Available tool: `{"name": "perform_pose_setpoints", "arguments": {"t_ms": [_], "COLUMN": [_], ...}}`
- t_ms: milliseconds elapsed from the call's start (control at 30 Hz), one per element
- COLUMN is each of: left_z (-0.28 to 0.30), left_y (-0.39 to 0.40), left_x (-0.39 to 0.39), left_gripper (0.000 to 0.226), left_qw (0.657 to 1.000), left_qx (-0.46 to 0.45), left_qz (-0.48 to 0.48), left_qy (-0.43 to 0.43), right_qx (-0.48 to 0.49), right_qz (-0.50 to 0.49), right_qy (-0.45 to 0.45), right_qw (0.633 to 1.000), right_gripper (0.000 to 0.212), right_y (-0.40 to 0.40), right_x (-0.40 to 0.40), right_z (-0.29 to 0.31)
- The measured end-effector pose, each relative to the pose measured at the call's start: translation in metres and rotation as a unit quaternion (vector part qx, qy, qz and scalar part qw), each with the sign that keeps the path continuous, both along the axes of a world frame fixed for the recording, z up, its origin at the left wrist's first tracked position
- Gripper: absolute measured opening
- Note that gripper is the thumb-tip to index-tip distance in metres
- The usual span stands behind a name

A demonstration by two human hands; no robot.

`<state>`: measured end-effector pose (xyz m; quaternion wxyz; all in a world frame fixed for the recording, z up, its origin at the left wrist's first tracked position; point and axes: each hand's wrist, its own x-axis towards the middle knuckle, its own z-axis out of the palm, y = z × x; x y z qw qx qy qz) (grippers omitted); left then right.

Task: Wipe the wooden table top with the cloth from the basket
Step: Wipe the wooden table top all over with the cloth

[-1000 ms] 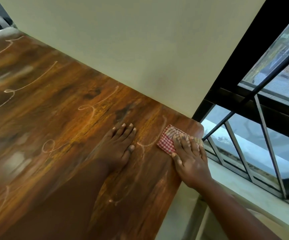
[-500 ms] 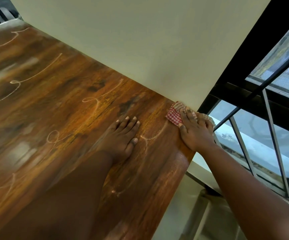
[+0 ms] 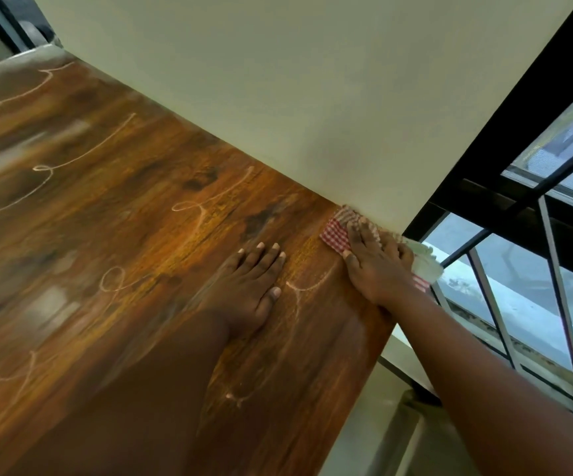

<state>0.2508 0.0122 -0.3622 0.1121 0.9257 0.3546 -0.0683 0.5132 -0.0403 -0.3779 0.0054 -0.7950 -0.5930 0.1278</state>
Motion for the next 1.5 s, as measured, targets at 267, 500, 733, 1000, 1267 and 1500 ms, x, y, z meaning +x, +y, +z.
{"name": "perform_pose_setpoints", "arguments": {"t_ms": [267,500,733,1000,1267,1500], "left_z": [-0.002,-0.005,-0.011,-0.013,-0.011,-0.008], "left_y": [0.003,0.004,0.006,0.005,0.004,0.004], "left_x": [0.0,-0.001,-0.002,-0.002,-0.001,-0.001], "left_gripper": [0.058,0.057,0.059,0.06,0.059,0.059], "left_qw": [1.0,1.0,1.0,0.999,1.0,1.0], "left_qx": [-0.001,-0.001,0.006,-0.003,0.004,-0.001], "left_qz": [-0.004,-0.005,-0.007,-0.007,-0.002,0.0], "left_qy": [-0.005,-0.016,-0.022,-0.031,-0.028,-0.021], "right_qx": [0.002,-0.001,-0.04,0.011,0.01,-0.015], "right_qz": [0.004,0.028,-0.058,-0.007,-0.011,-0.02], "right_qy": [0.002,-0.017,-0.008,0.017,0.004,0.013], "right_qw": [1.0,0.999,0.997,1.0,1.0,1.0], "right_gripper": [0.065,0.063,0.067,0.056,0.057,0.057], "right_y": [0.016,-0.031,-0.028,0.027,0.042,0.037], "right_x": [-0.005,0.03,0.016,-0.017,-0.029,-0.038], "right_z": [-0.001,-0.006,-0.003,0.004,0.008,0.008]}}
